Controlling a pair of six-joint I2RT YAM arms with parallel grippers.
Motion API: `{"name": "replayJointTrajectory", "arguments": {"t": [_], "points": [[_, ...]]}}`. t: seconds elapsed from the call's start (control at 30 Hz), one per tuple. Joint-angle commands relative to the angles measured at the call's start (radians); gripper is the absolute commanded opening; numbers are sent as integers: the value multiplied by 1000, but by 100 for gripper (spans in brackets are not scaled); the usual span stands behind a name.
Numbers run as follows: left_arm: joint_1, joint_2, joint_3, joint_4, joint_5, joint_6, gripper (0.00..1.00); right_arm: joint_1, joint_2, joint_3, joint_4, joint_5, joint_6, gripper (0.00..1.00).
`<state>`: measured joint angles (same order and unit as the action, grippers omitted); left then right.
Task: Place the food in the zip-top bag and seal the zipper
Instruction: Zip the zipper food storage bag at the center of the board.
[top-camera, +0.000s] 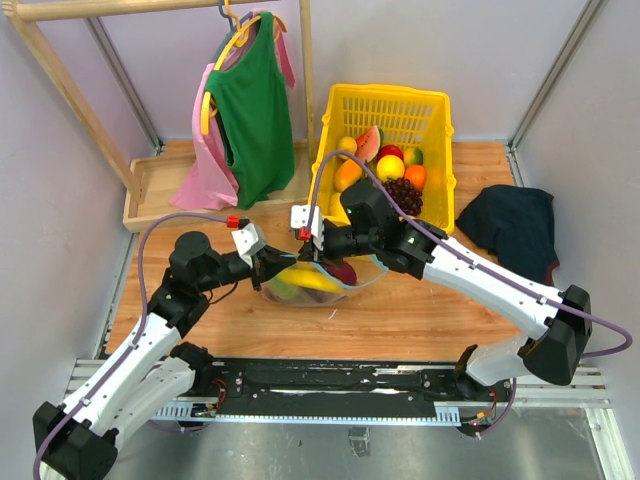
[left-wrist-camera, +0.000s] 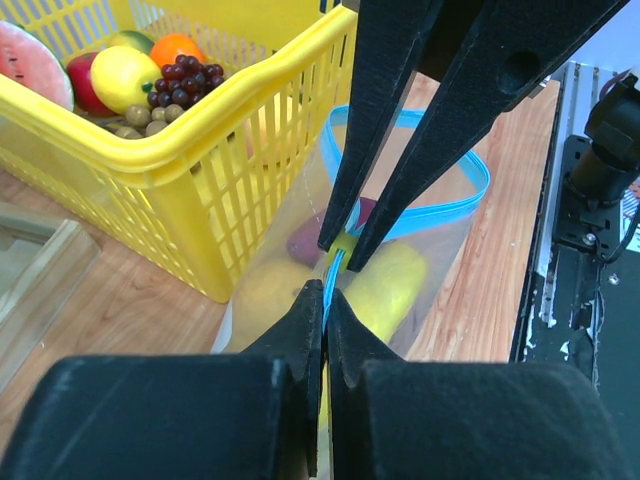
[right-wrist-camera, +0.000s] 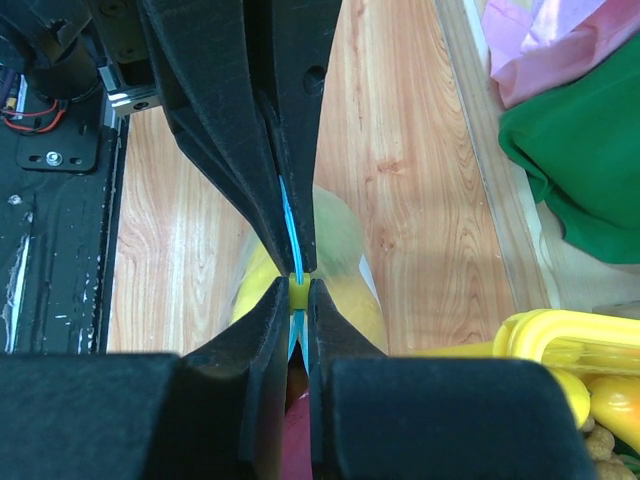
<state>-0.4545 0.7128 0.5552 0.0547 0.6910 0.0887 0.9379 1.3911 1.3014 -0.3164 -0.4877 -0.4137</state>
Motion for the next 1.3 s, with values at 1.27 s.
{"name": "replayJointTrajectory", "arguments": {"t": [1.27], "points": [[5,-12,45,-29,-373,-55,0,-19,-84,-44,-289,439,10,1]]}}
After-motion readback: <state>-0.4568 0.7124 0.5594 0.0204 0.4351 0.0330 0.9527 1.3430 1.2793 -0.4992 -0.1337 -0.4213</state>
